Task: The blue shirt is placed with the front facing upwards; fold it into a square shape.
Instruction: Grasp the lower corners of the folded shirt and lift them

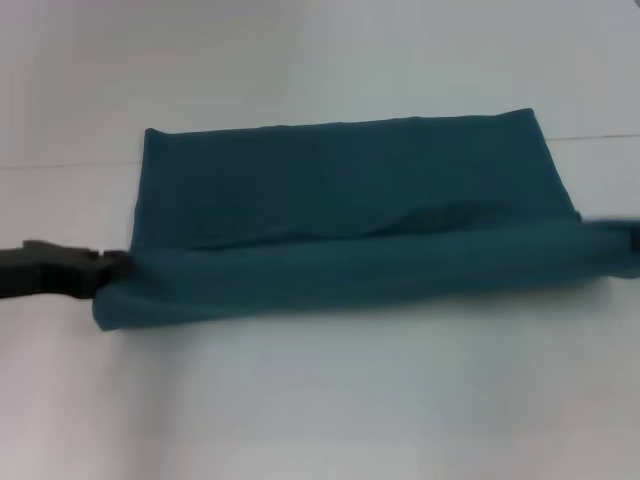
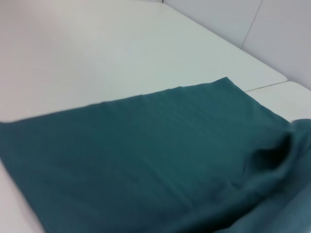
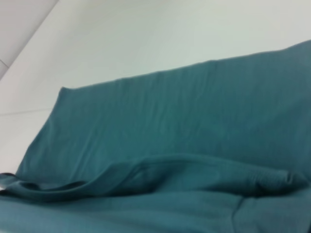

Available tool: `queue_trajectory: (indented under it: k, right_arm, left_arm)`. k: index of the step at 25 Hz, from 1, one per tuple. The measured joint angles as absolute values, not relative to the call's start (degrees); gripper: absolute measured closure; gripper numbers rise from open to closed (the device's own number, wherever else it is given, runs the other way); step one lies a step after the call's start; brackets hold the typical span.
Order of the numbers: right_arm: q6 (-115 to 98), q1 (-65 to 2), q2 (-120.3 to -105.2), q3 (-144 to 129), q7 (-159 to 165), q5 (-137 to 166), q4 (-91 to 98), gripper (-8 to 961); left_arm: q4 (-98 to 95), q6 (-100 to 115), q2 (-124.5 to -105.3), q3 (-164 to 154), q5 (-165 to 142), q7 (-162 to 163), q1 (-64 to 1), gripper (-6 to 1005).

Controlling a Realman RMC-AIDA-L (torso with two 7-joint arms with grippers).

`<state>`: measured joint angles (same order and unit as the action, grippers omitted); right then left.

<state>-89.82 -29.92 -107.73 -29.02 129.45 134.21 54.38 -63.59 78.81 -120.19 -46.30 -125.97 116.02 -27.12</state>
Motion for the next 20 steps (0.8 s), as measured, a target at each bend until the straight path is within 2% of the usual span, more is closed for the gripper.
queue_trajectory:
  k: [3, 7, 20]
  right_arm:
    - [-90.9, -27.6, -109.54, -29.1, 128.6, 134.3, 54.9, 892]
    - [-92.0, -25.4, -110.89, -29.1, 127.8, 134.3, 54.9, 891]
    - [-97.2, -22.7, -110.55, -27.7, 127.5, 135.7, 54.8, 886]
  left_arm:
    - [-65.0, 79.4, -121.31, -46.0, -125.7, 115.8, -24.6, 957]
    - [-66.9, 81.1, -122.13, -45.1, -125.5, 115.6, -22.4, 957]
    - [-71.7, 88.6, -123.11, -42.0, -125.4, 115.9, -20.1, 957]
